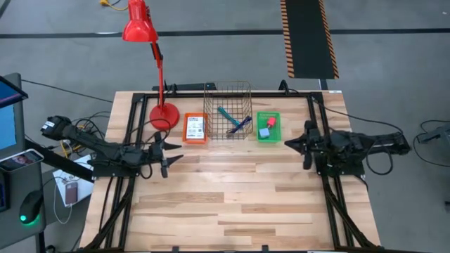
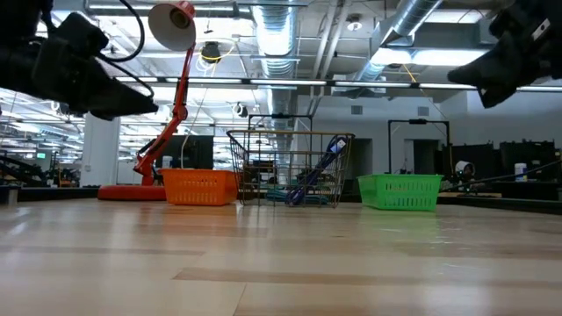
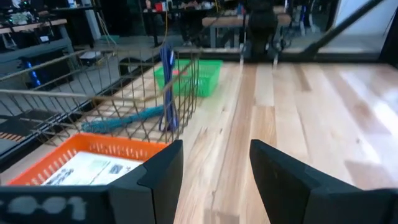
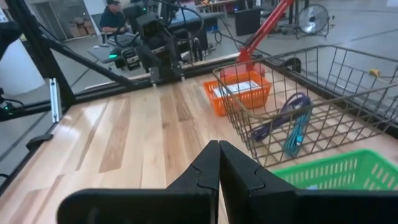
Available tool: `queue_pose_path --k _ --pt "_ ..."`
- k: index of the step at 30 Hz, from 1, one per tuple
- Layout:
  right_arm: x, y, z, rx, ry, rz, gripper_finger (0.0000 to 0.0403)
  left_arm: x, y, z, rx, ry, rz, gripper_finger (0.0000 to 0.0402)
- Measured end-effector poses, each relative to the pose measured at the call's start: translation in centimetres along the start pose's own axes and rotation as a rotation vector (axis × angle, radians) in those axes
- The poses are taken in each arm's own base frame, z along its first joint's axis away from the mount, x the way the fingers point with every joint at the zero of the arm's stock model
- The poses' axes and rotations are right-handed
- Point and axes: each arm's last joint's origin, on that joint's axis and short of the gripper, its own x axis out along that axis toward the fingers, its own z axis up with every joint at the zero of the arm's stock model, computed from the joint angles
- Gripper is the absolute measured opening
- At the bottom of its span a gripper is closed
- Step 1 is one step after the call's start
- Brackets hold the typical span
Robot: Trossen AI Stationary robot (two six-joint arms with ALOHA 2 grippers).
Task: Pick and place items into bin
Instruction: Return to Home Position
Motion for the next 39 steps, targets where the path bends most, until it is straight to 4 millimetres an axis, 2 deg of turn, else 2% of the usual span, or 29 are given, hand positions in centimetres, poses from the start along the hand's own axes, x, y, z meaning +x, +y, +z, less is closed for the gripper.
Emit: queue_pose_path --k 13,20,24,33,39 --pt "0.8 -0.5 -2.6 0.174 0.070 -0.127 0.0000 -0.4 0.4 -2.7 0.172 0.254 0.014 0.0176" --pt "0.8 -0.6 -2.8 0.167 0.091 -0.131 0.0000 -0.4 0.3 -2.7 0.178 0.259 0.007 0.0176" --pt "0.8 -0.6 -2.8 0.168 0.091 -0.131 0.0000 -0.7 0.3 -2.1 0.145 0.207 -0.014 0.0176" --pt "0.8 -0.6 -2.8 0.168 0.091 -0.131 0.0000 -2.0 1.1 0.3 -0.012 -0.026 -0.033 0.0176" --pt "0.8 -0.6 -2.8 0.168 0.091 -0.131 0.0000 -2.6 1.5 1.1 -0.068 -0.112 -0.039 0.0176"
